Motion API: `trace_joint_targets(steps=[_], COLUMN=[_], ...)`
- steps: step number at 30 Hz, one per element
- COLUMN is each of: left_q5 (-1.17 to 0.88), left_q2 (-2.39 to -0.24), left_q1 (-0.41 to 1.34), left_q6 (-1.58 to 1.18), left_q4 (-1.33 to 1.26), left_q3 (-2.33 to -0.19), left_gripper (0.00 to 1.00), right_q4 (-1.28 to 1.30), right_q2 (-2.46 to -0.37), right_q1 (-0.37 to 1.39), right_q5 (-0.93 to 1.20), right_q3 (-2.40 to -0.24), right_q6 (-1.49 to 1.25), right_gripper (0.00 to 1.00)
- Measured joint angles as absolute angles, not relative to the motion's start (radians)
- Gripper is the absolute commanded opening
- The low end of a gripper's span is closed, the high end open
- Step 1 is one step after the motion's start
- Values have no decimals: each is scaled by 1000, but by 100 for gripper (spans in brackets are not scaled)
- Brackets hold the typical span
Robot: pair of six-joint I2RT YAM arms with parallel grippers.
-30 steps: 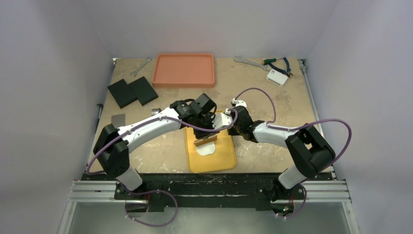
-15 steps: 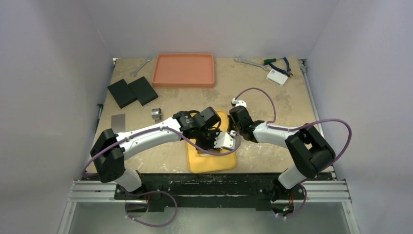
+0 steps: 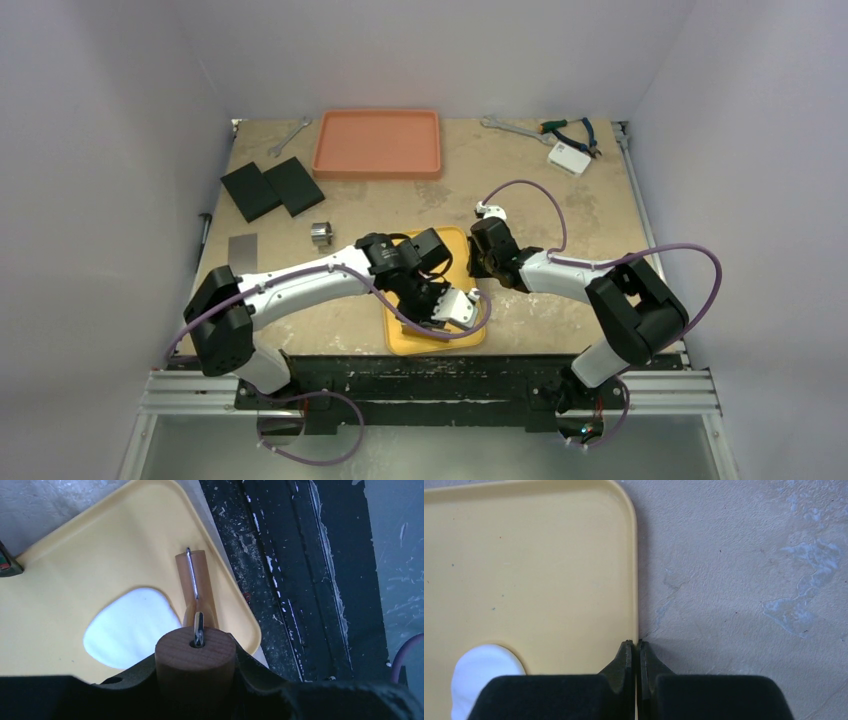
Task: Roll out the dumpling wrappers from the dough
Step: Flatten out the dough on the work surface.
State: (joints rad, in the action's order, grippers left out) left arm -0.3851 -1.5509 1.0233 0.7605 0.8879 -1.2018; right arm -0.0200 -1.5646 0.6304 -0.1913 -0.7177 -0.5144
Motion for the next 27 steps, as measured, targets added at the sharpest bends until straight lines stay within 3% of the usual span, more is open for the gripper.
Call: trace_joint_targets(steps=[10, 19, 27], left_q5=[-453, -427, -490], left_q2=[-1549, -1573, -1679], left_q1=[1031, 863, 845], left_q6=[756, 622, 511], left_q4=[941, 1009, 986], left_q3=[-1217, -1420, -1436], left_gripper=[0, 0, 0], right_q4=[-20, -20, -20], right_q2=[-1565, -1565, -1565], right_q1=[630, 630, 630], right_q5=[-191, -191, -191], right_q3=[-718, -718, -718], right_q6=[-514, -514, -514], right_gripper=[0, 0, 0])
